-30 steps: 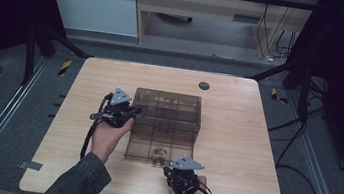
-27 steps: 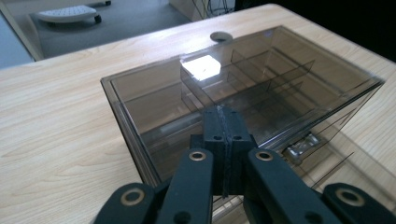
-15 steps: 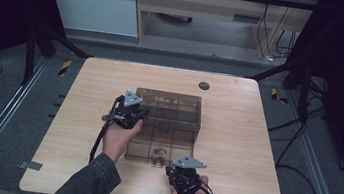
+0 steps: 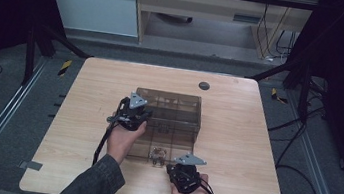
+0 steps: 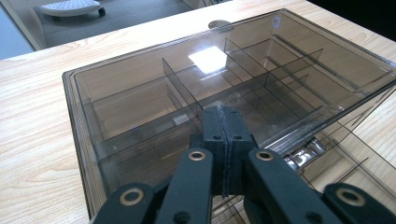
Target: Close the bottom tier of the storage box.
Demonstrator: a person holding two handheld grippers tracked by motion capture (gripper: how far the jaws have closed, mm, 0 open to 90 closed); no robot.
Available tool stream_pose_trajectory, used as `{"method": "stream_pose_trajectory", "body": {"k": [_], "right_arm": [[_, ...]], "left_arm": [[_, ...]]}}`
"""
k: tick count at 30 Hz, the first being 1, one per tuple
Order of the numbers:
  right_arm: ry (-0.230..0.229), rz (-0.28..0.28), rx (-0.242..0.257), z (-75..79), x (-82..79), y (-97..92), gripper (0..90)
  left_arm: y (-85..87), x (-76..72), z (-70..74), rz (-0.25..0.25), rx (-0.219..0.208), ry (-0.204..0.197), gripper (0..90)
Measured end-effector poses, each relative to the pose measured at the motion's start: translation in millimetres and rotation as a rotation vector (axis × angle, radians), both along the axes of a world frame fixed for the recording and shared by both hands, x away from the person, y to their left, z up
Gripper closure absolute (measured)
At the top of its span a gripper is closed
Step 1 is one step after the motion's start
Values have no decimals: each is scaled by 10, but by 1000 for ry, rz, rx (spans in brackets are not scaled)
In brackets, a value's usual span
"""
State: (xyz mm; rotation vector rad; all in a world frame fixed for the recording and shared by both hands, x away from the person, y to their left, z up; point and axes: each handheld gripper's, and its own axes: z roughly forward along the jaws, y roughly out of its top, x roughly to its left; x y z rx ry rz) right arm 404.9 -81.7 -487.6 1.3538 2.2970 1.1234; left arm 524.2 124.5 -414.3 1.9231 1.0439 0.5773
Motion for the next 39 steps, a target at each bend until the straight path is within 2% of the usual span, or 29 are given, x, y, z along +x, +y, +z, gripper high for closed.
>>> {"method": "stream_pose_trajectory", "body": {"k": [39], "right_arm": [[25,-19,-27,-58,240,-25,900]], "left_arm": [[-16,-19,6,-1,25,0,900]]}}
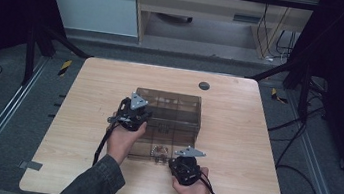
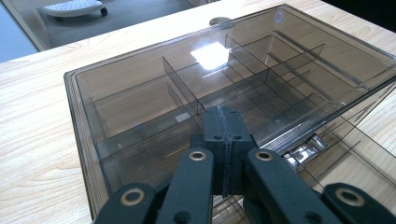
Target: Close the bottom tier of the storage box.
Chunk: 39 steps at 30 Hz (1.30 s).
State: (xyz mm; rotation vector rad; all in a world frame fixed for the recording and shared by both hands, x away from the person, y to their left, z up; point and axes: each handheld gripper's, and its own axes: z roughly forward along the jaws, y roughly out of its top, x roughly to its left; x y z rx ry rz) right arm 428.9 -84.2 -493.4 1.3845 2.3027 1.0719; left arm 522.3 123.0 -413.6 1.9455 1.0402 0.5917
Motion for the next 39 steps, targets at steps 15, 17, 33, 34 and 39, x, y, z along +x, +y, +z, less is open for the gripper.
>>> {"method": "stream_pose_trajectory", "body": {"k": [15,17,33,34,39], "right_arm": [[3,-1,-9,1,130,36,900],[5,-5,-5,9,151,35,900],[4,-9,-11,23,290,48,900],[6,-8,-12,24,296,54,900],[12,-4,-22,13,336,82,900]], "left_arm": [[-1,-1,1,-1,3,-1,900],[0,0,1,-1,-2,2,900],[8,-16,-3,0,-6,1,900],[9,-16,-3,0,-6,1,900],[15,-20,-8,1,-9,-5,900]]}}
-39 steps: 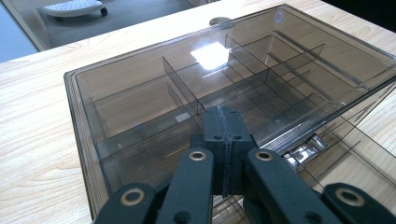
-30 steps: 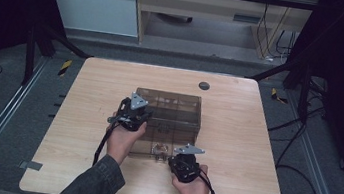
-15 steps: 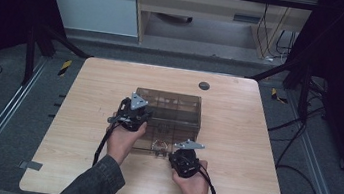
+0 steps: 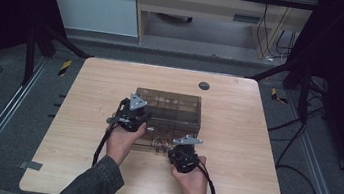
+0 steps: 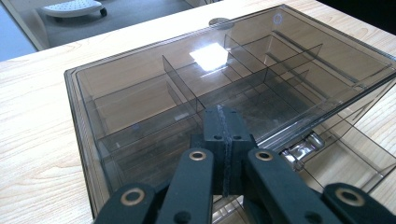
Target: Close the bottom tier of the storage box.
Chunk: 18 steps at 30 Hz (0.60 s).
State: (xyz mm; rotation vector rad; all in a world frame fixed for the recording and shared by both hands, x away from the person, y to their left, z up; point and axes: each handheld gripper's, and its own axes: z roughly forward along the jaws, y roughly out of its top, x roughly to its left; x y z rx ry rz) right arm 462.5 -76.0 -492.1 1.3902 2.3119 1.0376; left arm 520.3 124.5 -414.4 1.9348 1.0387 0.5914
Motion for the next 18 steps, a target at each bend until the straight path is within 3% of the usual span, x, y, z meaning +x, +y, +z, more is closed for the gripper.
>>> {"method": "stream_pose_trajectory", "body": {"k": [18], "right_arm": [[-9,-6,-12,8,91,-5,900]], "left_arm": [[-3,-6,2,6,0,1,900]]}}
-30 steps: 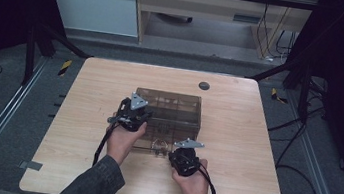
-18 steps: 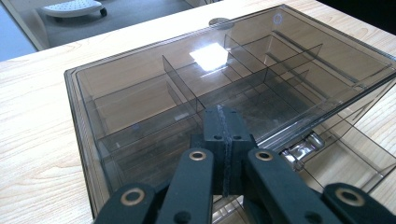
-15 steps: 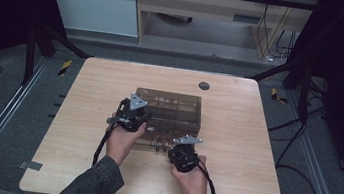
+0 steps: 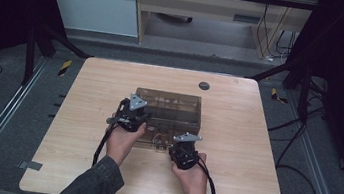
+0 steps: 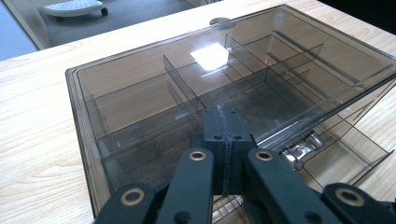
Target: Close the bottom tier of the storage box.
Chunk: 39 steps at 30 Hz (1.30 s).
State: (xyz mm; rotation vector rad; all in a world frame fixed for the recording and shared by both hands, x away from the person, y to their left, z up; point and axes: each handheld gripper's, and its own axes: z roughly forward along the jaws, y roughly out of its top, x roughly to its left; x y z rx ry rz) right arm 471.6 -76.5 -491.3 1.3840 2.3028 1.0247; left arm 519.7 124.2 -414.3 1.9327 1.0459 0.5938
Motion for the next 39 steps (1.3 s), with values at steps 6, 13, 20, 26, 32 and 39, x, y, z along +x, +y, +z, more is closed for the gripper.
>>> {"method": "stream_pose_trajectory", "body": {"k": [6,13,20,26,32,39], "right_arm": [[-1,-7,-6,2,27,11,900],[-6,-12,0,13,49,19,900],[-14,-12,-3,21,62,25,900],[-21,-16,-8,30,68,35,900],[-20,-17,-7,30,67,38,900],[-19,-20,-1,34,71,28,900]], "left_arm": [[10,5,2,-2,-4,6,900],[6,4,3,-1,0,5,900],[3,2,3,-1,4,3,900],[-2,2,2,1,0,1,900],[-1,2,3,0,1,2,900],[-2,1,4,-1,2,2,900]]}}
